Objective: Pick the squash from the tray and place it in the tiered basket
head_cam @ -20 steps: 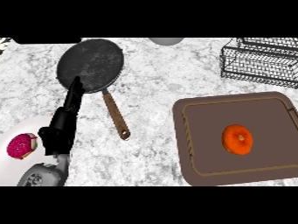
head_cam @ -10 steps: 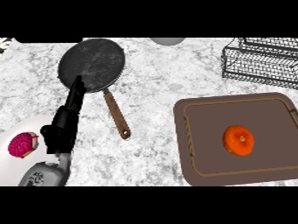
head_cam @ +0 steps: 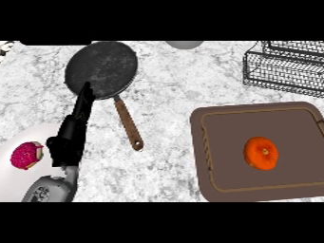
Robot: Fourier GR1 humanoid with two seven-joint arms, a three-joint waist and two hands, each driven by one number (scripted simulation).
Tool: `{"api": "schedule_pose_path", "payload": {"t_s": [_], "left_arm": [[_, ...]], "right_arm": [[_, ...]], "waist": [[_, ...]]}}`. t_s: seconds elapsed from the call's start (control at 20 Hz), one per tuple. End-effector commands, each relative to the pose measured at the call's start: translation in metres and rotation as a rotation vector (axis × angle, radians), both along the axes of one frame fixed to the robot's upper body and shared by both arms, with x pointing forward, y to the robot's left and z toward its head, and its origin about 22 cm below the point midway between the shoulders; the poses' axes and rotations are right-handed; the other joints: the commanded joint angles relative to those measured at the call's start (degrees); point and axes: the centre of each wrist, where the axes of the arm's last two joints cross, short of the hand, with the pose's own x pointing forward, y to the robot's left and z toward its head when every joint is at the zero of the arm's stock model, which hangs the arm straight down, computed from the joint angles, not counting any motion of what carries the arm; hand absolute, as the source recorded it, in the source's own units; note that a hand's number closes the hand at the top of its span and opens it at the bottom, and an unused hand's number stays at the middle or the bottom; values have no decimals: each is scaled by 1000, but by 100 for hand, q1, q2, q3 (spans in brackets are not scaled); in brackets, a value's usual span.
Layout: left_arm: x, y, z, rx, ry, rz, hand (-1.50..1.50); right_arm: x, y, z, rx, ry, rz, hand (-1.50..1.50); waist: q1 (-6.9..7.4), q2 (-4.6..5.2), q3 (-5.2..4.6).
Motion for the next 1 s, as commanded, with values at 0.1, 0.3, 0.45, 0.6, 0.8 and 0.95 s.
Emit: {"api": "schedule_pose_path", "payload": {"t_s": [0.1, 0.3, 0.45, 0.6, 0.8, 0.95], "left_arm": [[2, -8, -4, 9, 18, 6, 0], [7, 7, 7, 6, 0, -5, 0], [1, 9, -18, 2, -9, 10, 0], [10, -18, -4, -5, -9, -10, 0], [2, -7, -2, 7, 3, 1, 0], [-4, 1, -3, -5, 1, -35, 0]], "right_arm": [[-4, 15, -5, -151, 43, -6, -150], [-8, 14, -21, -220, 52, -49, -150], [-17, 4, -21, -254, 68, -49, -150], [-7, 21, -28, -268, 21, -82, -150], [-6, 15, -19, -290, -17, -103, -150], [-15, 27, -32, -322, -45, -113, -150]], "waist": [[4, 4, -4], [25, 10, 4], [-26, 6, 6], [31, 17, 3], [32, 9, 3], [29, 8, 3]]}}
